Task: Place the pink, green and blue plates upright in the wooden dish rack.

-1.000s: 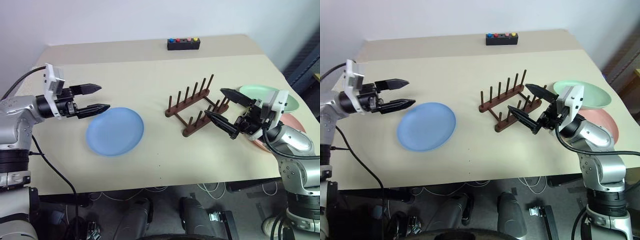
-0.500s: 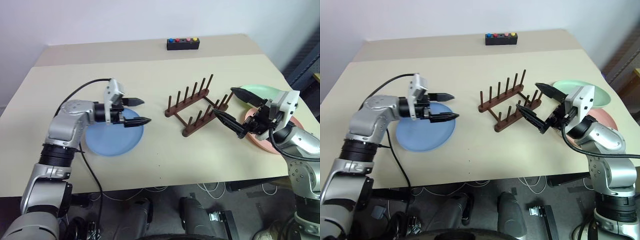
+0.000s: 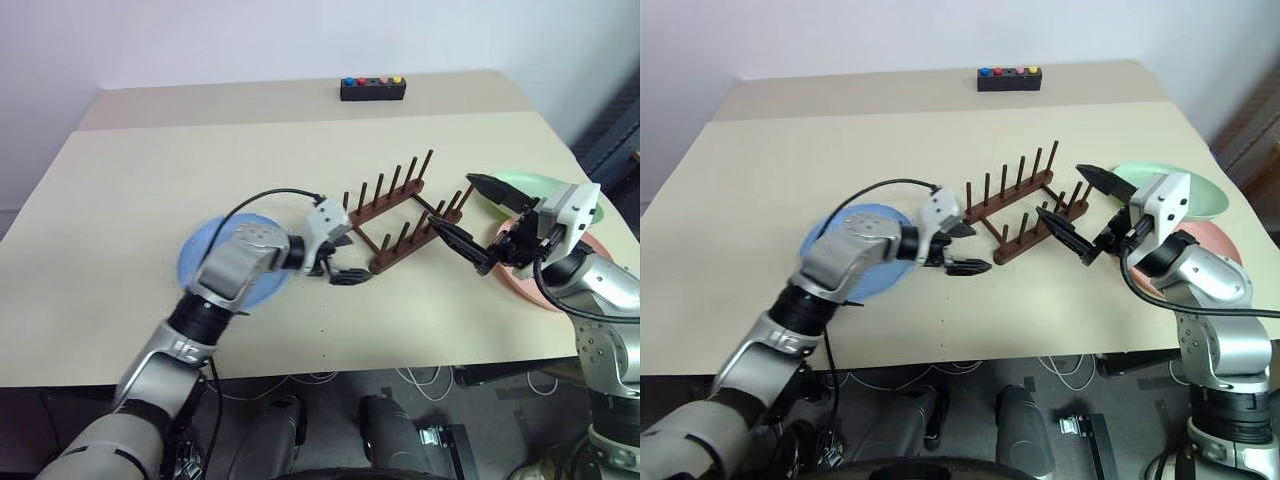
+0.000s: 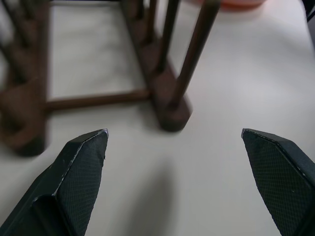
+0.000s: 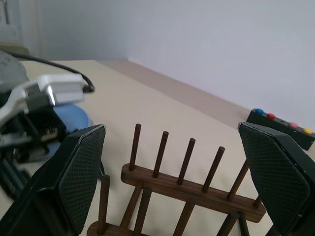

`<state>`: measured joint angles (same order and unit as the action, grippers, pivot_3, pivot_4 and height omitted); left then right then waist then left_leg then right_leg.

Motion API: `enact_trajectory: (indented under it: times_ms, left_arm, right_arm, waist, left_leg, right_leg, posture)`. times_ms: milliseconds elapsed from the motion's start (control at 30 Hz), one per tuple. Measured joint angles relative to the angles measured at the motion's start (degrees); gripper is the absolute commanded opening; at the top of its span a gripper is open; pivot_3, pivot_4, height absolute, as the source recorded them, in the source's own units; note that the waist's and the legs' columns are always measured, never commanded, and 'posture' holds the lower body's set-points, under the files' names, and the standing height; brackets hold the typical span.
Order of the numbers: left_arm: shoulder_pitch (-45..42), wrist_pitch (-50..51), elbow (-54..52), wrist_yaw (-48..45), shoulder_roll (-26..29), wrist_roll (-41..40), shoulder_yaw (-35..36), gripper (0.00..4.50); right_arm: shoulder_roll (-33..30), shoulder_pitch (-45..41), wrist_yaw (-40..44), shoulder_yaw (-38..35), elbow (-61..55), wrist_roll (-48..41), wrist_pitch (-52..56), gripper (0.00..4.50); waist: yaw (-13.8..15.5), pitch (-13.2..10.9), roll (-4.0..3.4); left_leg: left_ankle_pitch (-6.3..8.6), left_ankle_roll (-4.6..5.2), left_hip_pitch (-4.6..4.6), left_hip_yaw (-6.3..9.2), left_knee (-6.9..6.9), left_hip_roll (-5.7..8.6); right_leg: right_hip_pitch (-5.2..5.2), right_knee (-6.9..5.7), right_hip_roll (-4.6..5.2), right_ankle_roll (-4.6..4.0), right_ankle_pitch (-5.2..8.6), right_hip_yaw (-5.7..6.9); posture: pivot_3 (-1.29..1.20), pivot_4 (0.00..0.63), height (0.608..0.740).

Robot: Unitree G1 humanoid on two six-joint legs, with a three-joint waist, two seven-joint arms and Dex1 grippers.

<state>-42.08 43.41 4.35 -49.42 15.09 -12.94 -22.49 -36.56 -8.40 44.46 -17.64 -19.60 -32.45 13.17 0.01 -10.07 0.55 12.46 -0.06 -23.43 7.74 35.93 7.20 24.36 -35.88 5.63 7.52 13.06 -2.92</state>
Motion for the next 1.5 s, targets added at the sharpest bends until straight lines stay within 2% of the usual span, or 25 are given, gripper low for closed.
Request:
enact_trajectory:
  times_ms: [200,467,500,533,700,733,967,1067,1300,1500]
  left_arm:
    - [-2.9,1.7,8.6,5.4,-5.9,2.9,-1.4,4.50]
    - [-3.3,3.6,9.4,8.5,-8.9,4.6,-1.4,4.50]
    - [-3.3,3.8,9.4,8.6,-9.3,4.8,-1.4,3.93]
    - [-3.3,4.5,9.4,9.0,-9.8,4.8,-1.4,3.62]
    - [-3.3,7.5,8.9,10.0,-11.2,5.0,-1.1,1.07]
    - [-3.3,7.1,8.1,10.3,-11.2,5.3,-1.2,0.85]
    - [-3.4,6.1,8.1,11.1,-11.2,6.3,-1.4,0.83]
    - [-3.6,4.3,8.6,9.6,-9.5,6.3,-1.6,0.83]
    - [-7.7,-8.8,17.0,-1.4,0.1,8.0,-1.6,0.83]
    - [-8.1,-20.3,22.2,-9.7,3.1,10.0,-2.1,0.83]
  right_arm:
    - [0.0,1.5,-2.0,-1.0,-1.4,0.6,-0.2,4.41]
    - [0.0,3.2,-3.3,-1.0,-2.8,0.7,-0.7,4.41]
    - [0.0,3.2,-3.4,-1.0,-2.8,0.7,-0.8,4.50]
    - [0.0,3.2,-3.6,-1.0,-2.8,0.7,-0.8,4.50]
    - [0.0,3.1,-3.7,-1.0,-2.8,0.7,-1.2,4.50]
    - [0.0,3.1,-3.7,-1.0,-2.8,0.7,-1.2,4.50]
    - [0.0,2.8,-3.6,-1.0,-2.7,0.9,-1.8,4.50]
    - [0.0,2.7,-3.6,-1.0,-2.6,0.9,-1.9,4.50]
    - [-0.1,2.7,-3.4,-1.9,-2.5,0.8,-2.3,4.50]
    - [-0.5,2.8,-2.2,-2.2,-2.2,0.5,-2.3,4.50]
  waist:
    - [0.2,0.0,0.00]
    - [0.7,0.0,0.00]
    - [0.7,0.0,0.00]
    - [0.7,0.0,0.00]
    - [0.7,0.0,0.00]
    - [0.7,0.0,0.00]
    - [0.7,0.0,-0.02]
    - [0.7,0.0,-0.02]
    - [0.4,0.0,-0.02]
    - [0.8,0.0,0.00]
  left_leg:
    - [0.01,-0.02,0.02,-0.02,0.04,-0.02]
    - [0.01,-0.02,0.02,-0.02,0.08,-0.01]
    - [0.01,-0.02,0.02,-0.02,0.08,-0.01]
    - [0.01,-0.02,0.02,-0.02,0.08,-0.01]
    - [0.02,-0.01,0.02,-0.02,0.10,-0.01]
    - [0.02,-0.01,0.03,-0.02,0.10,-0.01]
    - [0.03,-0.01,0.07,-0.02,0.12,-0.01]
    - [0.03,-0.01,0.07,-0.02,0.12,-0.01]
    - [0.03,-0.01,0.05,-0.02,0.07,-0.02]
    - [0.03,-0.01,0.00,-0.02,0.08,-0.01]
  right_leg:
    - [0.00,-0.04,-0.03,0.00,0.00,-0.01]
    - [-0.05,-0.02,-0.01,0.01,0.00,0.00]
    - [-0.05,-0.02,-0.02,0.01,0.00,0.00]
    - [-0.05,-0.02,-0.01,0.01,0.00,0.00]
    - [-0.06,-0.01,-0.01,0.02,0.01,0.00]
    - [-0.07,-0.02,-0.01,0.02,0.01,0.00]
    - [-0.16,0.00,-0.01,0.02,0.01,0.01]
    - [-0.15,0.00,-0.01,0.02,0.01,0.00]
    - [-0.06,-0.01,-0.02,0.01,0.01,0.00]
    - [-0.06,0.05,-0.01,0.01,0.01,0.01]
  posture:
    - [0.00,0.150,0.740]
    - [0.00,0.150,0.740]
    - [0.00,0.150,0.740]
    - [0.00,0.150,0.740]
    - [0.00,0.150,0.740]
    - [0.00,0.150,0.740]
    - [0.00,0.150,0.740]
    - [0.00,0.150,0.740]
    - [0.00,0.150,0.740]
    - [0.00,0.150,0.740]
